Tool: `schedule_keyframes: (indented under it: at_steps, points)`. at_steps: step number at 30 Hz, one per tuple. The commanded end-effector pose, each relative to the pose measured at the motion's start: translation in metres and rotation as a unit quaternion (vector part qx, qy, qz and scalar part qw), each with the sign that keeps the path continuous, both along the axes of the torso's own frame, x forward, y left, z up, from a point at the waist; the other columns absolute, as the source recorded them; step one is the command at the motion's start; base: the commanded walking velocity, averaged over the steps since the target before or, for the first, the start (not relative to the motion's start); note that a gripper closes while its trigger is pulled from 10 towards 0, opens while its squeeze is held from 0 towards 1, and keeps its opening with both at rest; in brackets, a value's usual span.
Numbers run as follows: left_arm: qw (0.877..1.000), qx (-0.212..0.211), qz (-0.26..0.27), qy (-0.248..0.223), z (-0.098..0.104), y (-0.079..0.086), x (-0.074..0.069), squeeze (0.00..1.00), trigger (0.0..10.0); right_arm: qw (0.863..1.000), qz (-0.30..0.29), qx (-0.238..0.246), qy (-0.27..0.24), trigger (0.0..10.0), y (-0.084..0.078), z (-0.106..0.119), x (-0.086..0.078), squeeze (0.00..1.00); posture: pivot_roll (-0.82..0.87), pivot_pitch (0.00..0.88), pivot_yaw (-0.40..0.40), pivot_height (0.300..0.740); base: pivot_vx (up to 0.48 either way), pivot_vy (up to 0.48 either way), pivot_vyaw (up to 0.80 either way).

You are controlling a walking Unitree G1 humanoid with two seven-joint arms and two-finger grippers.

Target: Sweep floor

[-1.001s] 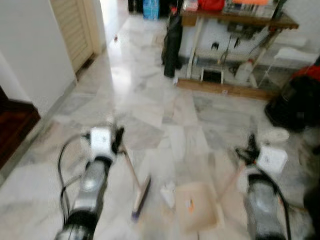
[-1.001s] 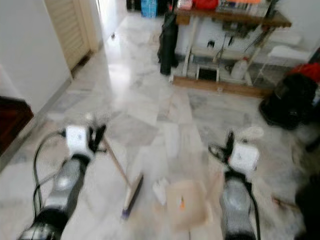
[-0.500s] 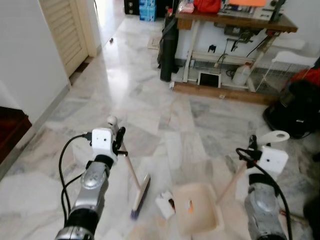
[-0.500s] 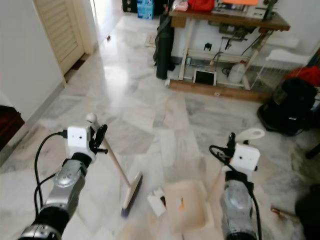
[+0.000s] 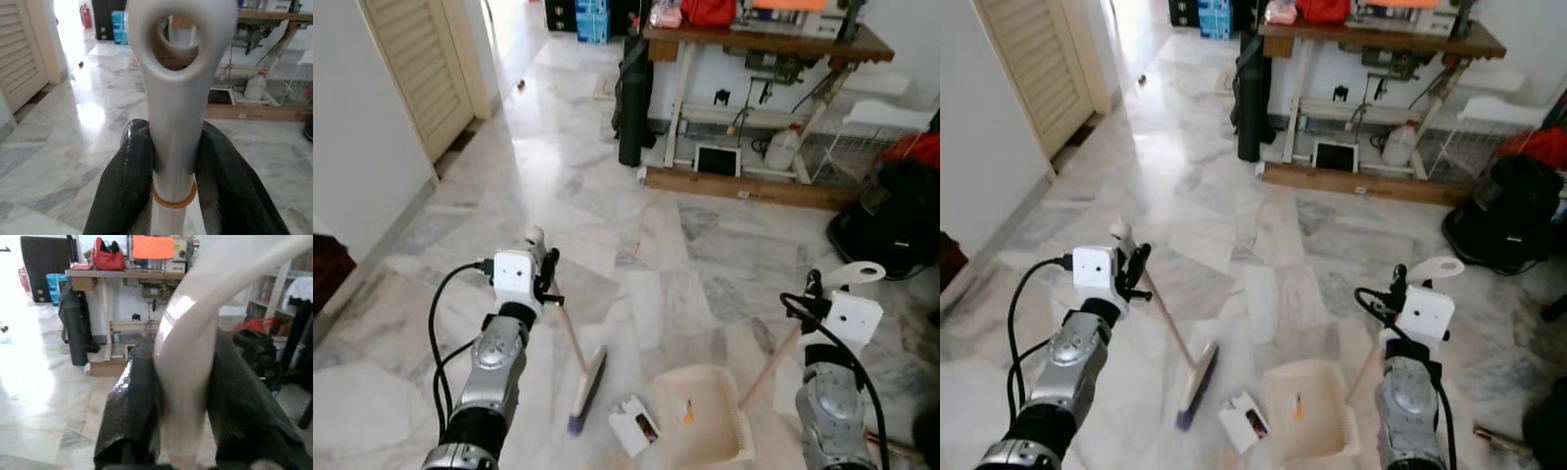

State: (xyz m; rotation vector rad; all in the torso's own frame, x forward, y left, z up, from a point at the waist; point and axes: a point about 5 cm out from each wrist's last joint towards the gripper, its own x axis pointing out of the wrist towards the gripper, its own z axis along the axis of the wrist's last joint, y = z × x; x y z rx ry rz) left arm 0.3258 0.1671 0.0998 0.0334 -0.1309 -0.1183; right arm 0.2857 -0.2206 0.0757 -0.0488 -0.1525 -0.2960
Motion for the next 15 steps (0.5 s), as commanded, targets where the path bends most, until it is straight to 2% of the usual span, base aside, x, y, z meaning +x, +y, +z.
schedule_keyframes:
  at_steps: [1, 15]
  points:
    - [1.000, 0.003, -0.007, -0.019, 0.0078, -0.0042, 0.0020, 0.00, 10.0, 1.000, -0.009, -0.004, -0.019, 10.0, -0.0063, 0.0073, 0.0000, 0.00, 0.15, 0.063, -0.029, 0.740, 0.307, 0.000, 0.00]
    - [1.000, 0.002, -0.015, -0.012, 0.0059, -0.0055, 0.0004, 0.00, 10.0, 1.000, -0.009, -0.005, -0.006, 10.0, -0.0067, 0.0017, -0.0008, 0.00, 0.15, 0.067, -0.034, 0.740, 0.022, 0.000, 0.00]
